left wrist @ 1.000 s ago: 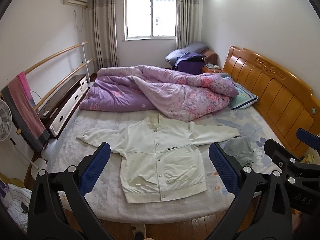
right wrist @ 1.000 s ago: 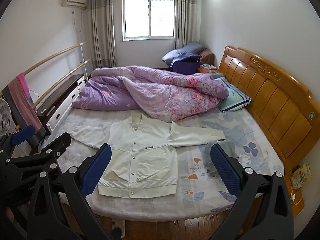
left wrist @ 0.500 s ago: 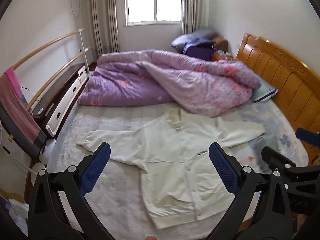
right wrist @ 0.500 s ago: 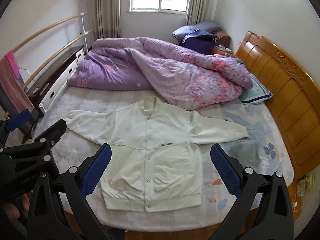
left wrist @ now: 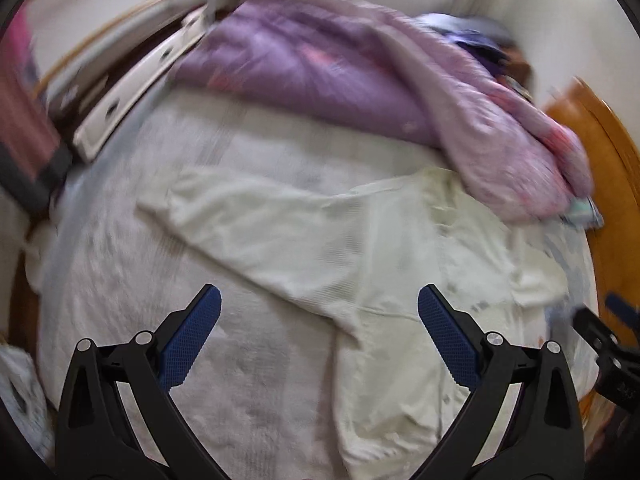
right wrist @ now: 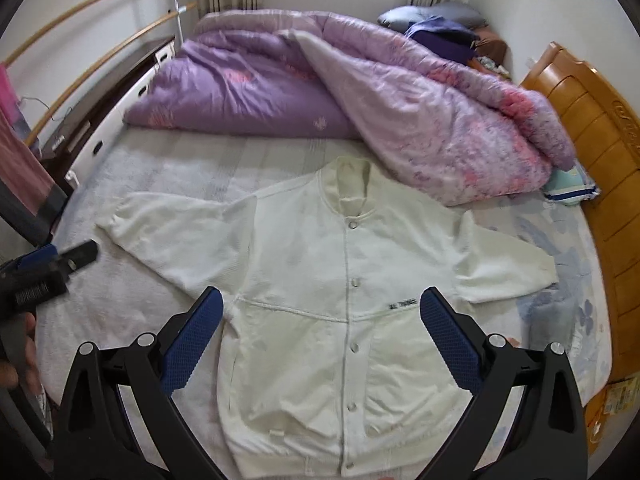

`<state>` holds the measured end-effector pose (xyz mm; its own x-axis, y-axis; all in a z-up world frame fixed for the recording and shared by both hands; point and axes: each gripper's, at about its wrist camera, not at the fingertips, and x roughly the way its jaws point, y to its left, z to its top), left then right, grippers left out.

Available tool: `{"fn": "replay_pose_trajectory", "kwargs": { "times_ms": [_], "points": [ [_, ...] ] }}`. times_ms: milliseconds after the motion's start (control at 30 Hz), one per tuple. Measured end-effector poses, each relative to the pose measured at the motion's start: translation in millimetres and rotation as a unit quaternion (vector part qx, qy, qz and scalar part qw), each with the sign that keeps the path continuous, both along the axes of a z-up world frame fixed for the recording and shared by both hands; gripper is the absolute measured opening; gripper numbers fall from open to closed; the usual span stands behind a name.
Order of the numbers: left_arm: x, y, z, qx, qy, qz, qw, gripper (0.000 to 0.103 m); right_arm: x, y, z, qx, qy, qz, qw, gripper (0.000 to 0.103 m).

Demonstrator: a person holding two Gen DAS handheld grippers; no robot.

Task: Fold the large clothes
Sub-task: 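Lower both tools toward the white jacket's sleeve cuffs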

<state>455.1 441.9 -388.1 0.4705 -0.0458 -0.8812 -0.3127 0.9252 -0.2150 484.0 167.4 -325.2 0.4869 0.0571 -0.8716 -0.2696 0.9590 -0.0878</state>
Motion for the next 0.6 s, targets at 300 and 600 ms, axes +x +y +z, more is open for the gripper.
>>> {"fn": "replay_pose_trajectory", "kwargs": {
  "times_ms": [300,600],
  "points": [
    [37.0,163.4,-140.0,-0.071,0.025,0.151,0.9856,0.097,78.3,27.3,-144.0,0.058,0.147,0.011,0.987,0.025],
    [68.4,256.5,-243.0,-0.116,0.064,0.243,0.9611,0.079,94.7,34.3,-220.6,0.086,0.189,0.029,0.978,0.023]
  ]
}}
